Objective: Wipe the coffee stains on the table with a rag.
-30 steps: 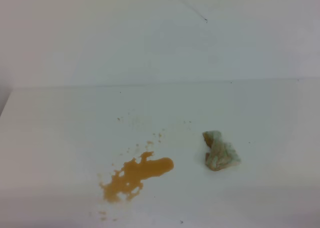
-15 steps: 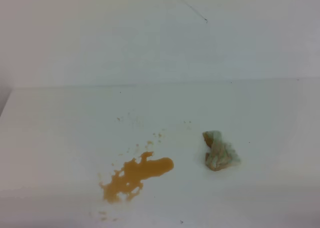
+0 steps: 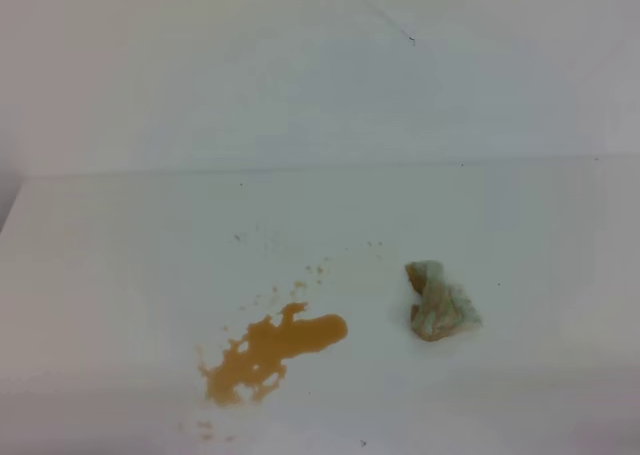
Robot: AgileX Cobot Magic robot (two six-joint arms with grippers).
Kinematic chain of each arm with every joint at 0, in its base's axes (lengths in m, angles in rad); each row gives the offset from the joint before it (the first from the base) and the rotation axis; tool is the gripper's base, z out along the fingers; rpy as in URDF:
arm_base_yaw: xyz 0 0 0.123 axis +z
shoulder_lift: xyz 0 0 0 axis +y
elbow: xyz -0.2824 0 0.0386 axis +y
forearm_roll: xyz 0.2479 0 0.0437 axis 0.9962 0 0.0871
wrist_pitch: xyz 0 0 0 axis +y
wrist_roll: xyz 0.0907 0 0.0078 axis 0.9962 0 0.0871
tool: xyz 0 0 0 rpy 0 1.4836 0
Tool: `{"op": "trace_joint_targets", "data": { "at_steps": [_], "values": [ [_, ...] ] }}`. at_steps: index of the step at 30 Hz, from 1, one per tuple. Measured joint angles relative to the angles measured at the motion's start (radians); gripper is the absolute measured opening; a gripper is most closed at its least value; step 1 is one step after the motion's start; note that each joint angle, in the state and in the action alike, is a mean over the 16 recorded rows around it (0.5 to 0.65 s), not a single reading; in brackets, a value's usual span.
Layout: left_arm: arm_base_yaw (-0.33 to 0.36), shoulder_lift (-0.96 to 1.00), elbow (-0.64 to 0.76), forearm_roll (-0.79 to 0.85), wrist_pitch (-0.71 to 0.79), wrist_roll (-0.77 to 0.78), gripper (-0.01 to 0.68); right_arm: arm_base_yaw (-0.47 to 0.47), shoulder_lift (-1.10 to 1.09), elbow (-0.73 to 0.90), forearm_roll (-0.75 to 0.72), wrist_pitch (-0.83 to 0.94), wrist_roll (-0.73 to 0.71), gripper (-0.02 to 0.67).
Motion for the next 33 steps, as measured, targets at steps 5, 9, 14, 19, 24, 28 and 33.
{"op": "trace_joint_targets", "data": {
  "at_steps": [5,9,14,19,24,28,33],
  "values": [
    [0.000,-0.002,0.002,0.000,-0.001,0.000,0.001,0.000,0.000,0.000,-0.019,-0.003,0.000,-0.003],
    [0.000,-0.002,0.002,0.000,-0.001,0.000,0.001,0.000,0.000,0.000,-0.023,0.001,0.000,-0.003],
    [0.000,-0.002,0.002,0.000,-0.001,0.000,0.001,0.000,0.000,0.000,-0.024,0.008,0.000,-0.003],
    [0.000,0.000,0.000,0.000,0.000,0.000,0.001,0.000,0.000,0.000,-0.024,0.014,0.000,-0.003],
    [0.000,0.000,0.000,0.000,-0.001,0.000,0.001,0.000,0.000,0.000,-0.019,0.015,0.000,-0.003],
    [0.000,0.000,0.000,0.000,-0.001,0.000,0.001,0.000,0.000,0.000,-0.008,-0.004,0.001,-0.003],
    [0.000,0.000,0.000,0.000,-0.002,0.000,0.001,0.000,0.000,0.000,0.015,-0.057,0.002,-0.003]
  ]
}}
